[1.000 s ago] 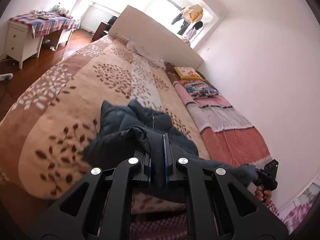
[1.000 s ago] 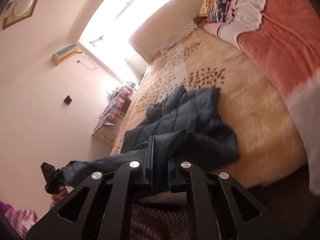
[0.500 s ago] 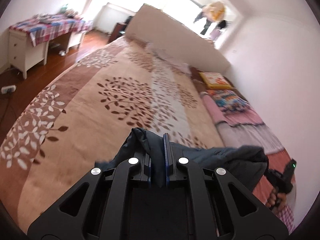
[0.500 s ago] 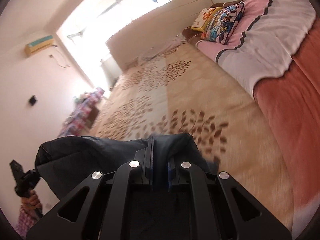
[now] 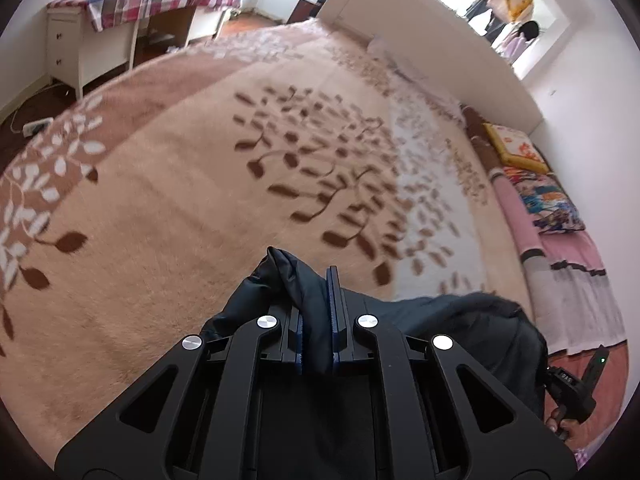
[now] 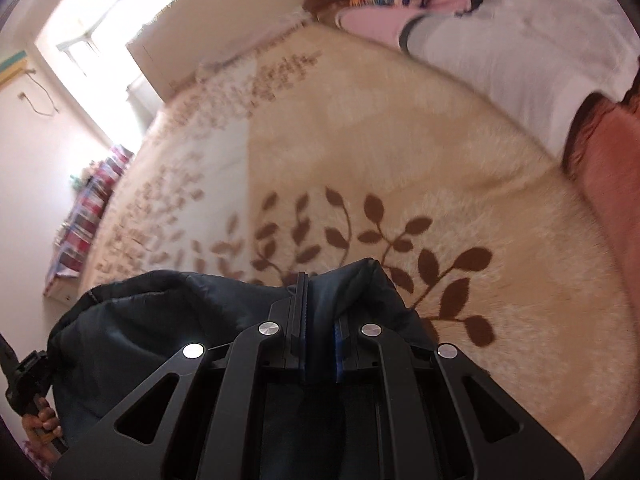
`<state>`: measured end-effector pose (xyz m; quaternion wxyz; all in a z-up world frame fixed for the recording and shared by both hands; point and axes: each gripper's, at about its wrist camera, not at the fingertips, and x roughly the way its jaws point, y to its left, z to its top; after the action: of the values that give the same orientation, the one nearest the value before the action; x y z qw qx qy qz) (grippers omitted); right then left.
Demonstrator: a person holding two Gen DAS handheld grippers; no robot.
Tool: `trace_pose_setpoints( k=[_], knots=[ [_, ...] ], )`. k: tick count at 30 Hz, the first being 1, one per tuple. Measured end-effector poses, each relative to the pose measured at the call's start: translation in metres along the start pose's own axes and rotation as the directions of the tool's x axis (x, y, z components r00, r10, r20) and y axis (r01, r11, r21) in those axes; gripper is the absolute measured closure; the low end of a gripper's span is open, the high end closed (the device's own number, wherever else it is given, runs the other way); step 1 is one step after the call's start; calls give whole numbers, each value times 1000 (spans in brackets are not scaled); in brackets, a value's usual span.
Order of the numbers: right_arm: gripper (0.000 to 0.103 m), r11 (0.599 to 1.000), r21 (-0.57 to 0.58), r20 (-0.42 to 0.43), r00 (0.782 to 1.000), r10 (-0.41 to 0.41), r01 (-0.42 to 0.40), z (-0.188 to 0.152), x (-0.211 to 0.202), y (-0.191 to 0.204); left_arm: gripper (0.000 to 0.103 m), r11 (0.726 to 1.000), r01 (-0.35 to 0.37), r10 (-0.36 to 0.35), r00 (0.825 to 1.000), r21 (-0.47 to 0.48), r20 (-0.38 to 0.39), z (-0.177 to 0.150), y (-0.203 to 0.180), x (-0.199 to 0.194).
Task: Fold large clothes
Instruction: 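Lower the folded jacket onto the bed with both grippers and release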
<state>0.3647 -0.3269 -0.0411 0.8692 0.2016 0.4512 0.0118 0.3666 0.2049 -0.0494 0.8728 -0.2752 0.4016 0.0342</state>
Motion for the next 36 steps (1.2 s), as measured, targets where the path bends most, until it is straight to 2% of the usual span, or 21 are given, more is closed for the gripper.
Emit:
trace_pose_setpoints(
  k=[4,7,9,14,15,17,18,19,22,24,25,26,27,28,29,30,31,34,36],
  knots=[
    [92,1000,-3,-61,998,-5,5,-9,20,-4,90,1000,-17,17,999,-13,-33,-6,5,12],
    [90,1000,26,-91,996,15,-13,-6,20,-6,88,999,-36,35,998,-14,-48,-4,0,11],
    [88,996,83,-109,993,51,-42,-1,12,-12,85,999,-24,22,998,-39,-54,-1,-1,4],
    [65,955,227,-80,974,214,-191,13,-23,-27,65,991,87,-88,996,-104,-4,4,0,-22],
    [62,951,234,-72,972,226,-204,15,-28,-27,62,989,104,-104,995,-105,8,4,-2,-27],
    [46,947,234,-52,970,239,-221,14,-39,-26,48,988,109,-106,994,-108,36,4,-4,-36],
    [40,948,234,-38,972,233,-218,14,-43,-26,44,989,99,-92,993,-106,70,4,-5,-43],
    [28,951,231,-5,977,213,-206,14,-50,-26,41,990,98,-89,992,-103,92,5,-6,-47],
    [25,950,222,39,976,215,-218,14,-62,-28,41,990,85,-75,992,-108,100,8,-4,-56],
    [26,962,179,51,978,202,-207,11,-71,-25,41,994,93,-88,993,-62,81,5,-9,-60],
    [36,973,138,56,982,180,-186,8,-75,-21,41,996,91,-90,994,-23,68,2,-13,-62],
    [50,987,77,49,990,134,-138,3,-78,-15,46,995,93,-94,994,28,53,-3,-20,-63],
    [56,994,29,39,994,105,-107,-2,-78,-10,52,991,93,-97,995,91,35,-9,-28,-62],
    [70,994,29,39,994,105,-107,-2,-78,-10,67,988,83,-87,996,133,20,-14,-33,-61],
    [85,996,-25,17,997,81,-81,-8,-75,-4,82,982,59,-60,998,180,-1,-21,-41,-56],
    [90,996,-69,-9,999,52,-53,-14,-69,2,89,977,44,-39,999,210,-26,-28,-45,-48],
    [92,995,-88,-30,999,35,-38,-19,-63,3,96,973,38,-26,998,226,-54,-34,-47,-41],
    [94,993,-118,-106,994,-2,-10,-39,-42,6,97,970,23,11,991,242,-137,-49,-47,-19],
    [94,990,-138,-147,988,-46,25,-47,-28,6,98,962,-19,66,985,273,-162,-56,-44,-5]
  ],
)
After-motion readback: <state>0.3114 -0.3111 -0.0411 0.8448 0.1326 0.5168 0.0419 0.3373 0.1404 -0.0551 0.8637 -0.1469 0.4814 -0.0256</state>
